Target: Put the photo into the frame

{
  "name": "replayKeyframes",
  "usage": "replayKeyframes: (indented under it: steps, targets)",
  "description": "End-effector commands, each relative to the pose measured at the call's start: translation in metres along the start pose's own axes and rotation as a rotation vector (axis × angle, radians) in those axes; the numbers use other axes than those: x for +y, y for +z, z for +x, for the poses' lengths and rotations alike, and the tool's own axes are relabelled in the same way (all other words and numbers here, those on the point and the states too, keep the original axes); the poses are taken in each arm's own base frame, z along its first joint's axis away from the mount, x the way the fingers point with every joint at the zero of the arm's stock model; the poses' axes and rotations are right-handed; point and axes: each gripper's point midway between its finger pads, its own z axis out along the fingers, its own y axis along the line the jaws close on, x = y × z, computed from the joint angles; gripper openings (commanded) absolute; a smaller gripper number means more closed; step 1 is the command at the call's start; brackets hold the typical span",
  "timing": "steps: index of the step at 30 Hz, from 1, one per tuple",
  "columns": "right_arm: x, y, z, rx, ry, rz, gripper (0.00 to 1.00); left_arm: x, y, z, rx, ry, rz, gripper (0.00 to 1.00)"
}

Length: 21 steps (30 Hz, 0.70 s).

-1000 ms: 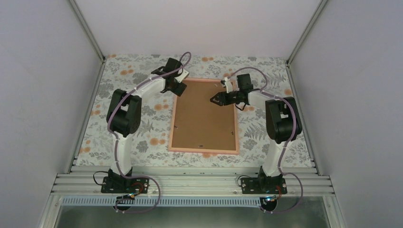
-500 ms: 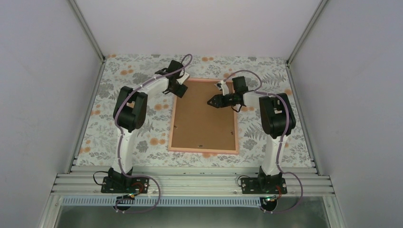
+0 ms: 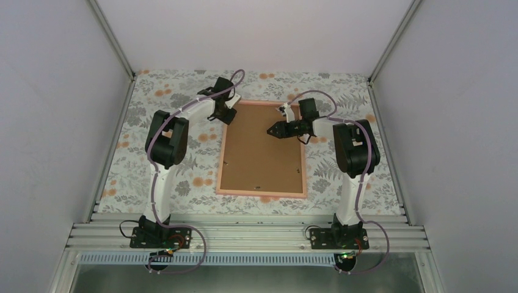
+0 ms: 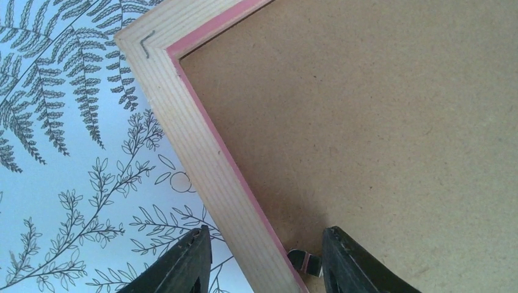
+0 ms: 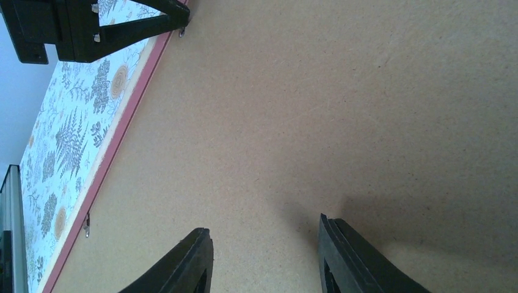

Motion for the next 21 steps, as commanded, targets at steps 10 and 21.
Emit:
replayKeyframes:
  steps: [10,21]
  targets:
    - [-0.030,0.004,0.018,0.029,0.062,0.083,0.42,0.015,-0.004,0.019,0.081,0.045,-0.050,0.35]
    - [-0.002,-0.006,0.000,-0.011,0.008,-0.008,0.45,-0.003,-0.048,-0.028,-0.092,0.120,0.060,0.54]
